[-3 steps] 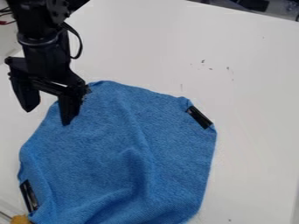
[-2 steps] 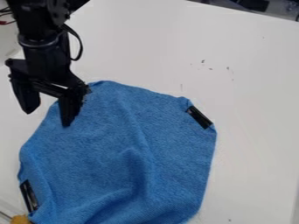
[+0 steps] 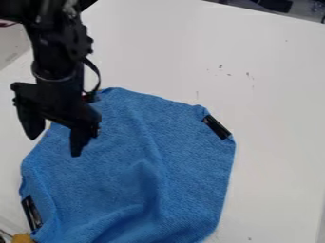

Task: Move the cloth to the bottom edge of the table

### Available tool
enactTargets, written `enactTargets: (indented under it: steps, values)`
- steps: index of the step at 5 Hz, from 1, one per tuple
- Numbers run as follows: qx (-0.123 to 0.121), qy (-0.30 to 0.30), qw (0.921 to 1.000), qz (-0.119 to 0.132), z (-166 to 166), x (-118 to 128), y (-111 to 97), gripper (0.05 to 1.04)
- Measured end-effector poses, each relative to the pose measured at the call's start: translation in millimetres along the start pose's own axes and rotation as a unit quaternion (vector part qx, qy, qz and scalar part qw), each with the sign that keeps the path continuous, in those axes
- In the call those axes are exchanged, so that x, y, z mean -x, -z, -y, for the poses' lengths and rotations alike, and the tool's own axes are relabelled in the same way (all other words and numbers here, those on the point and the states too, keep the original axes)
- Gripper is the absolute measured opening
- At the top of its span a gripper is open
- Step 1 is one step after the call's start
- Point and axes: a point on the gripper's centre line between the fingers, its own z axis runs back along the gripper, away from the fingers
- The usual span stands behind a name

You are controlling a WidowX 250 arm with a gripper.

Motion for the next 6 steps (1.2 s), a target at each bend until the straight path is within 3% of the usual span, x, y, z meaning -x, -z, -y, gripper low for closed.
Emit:
enactTargets:
  steps: [2,3,5,6]
  values:
    - [0.068,-0.072,0.9951,0.001,21,33,35,1.000]
    - [0.092,-0.087,0.9918,-0.015,18,42,50,1.000]
    - [0.122,-0.112,0.9859,-0.021,10,49,73,1.001]
    - [0.126,-0.116,0.9849,-0.025,4,42,77,1.001]
